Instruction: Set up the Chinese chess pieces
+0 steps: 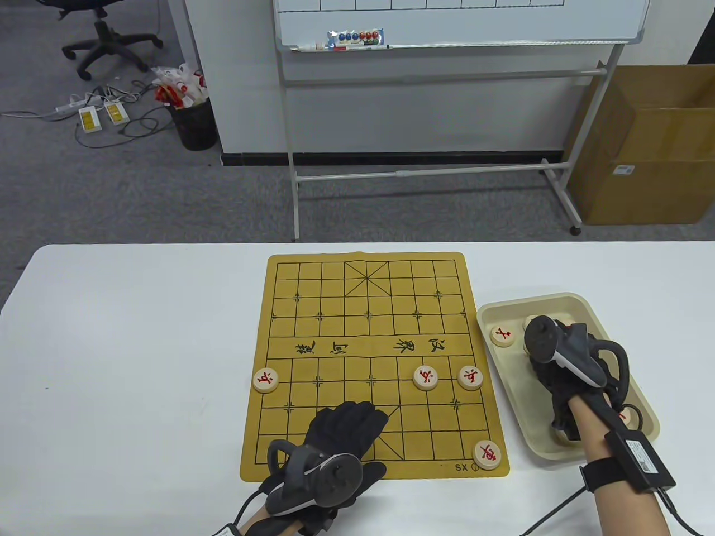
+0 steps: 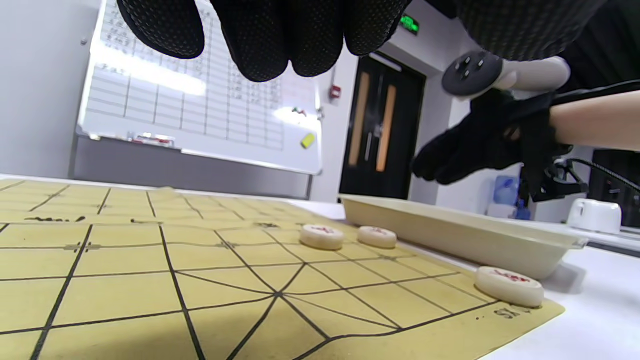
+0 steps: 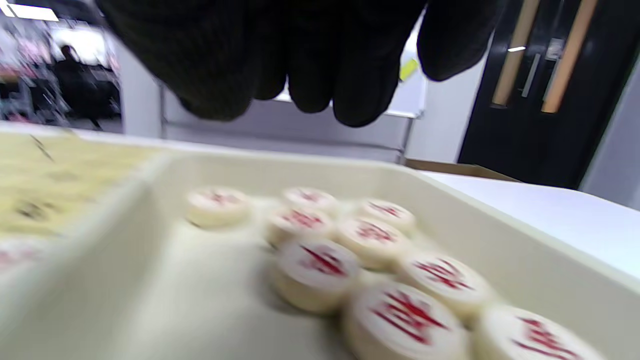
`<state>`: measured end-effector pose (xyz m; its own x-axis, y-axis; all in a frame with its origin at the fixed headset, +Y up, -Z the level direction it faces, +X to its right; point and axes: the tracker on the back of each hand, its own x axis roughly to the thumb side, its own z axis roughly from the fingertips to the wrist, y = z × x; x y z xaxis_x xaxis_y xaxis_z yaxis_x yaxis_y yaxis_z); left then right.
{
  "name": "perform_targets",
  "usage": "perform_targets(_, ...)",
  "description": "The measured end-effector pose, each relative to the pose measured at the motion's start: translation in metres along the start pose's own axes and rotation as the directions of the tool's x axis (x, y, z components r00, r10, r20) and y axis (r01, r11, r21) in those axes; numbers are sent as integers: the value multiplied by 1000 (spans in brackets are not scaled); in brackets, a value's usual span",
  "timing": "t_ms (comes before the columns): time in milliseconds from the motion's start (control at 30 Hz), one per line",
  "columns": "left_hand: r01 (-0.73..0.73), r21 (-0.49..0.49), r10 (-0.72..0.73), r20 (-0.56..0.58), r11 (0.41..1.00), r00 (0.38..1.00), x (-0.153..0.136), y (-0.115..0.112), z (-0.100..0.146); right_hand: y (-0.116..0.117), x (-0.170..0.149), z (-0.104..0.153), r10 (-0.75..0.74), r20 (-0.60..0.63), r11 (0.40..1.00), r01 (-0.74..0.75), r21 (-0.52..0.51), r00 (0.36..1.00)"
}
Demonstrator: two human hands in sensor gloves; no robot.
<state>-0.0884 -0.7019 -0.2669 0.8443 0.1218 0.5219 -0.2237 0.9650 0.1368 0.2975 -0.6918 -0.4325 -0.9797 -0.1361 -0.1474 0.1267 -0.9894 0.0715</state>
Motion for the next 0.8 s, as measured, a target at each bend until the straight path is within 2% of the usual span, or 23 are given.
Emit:
perform_targets(100,5,-11,-5,6,1000,1000,0,-2,0,18,-8,-15,6,-27,995,-4,98,1000)
perform_targets(367,20,-23,-20,14,1000,1000,0,-4,0,48,2,-30,174,-30,973,-167,162,984)
perform_targets(433,20,-25,-20,12,999,1000,0,-3,0,49,5,-31,190,-31,974,-184,130,981)
perform_targets(800,24,-34,-24,10,999,1000,1,-3,-1,54,11,-26,277,-19,957,-274,99,961)
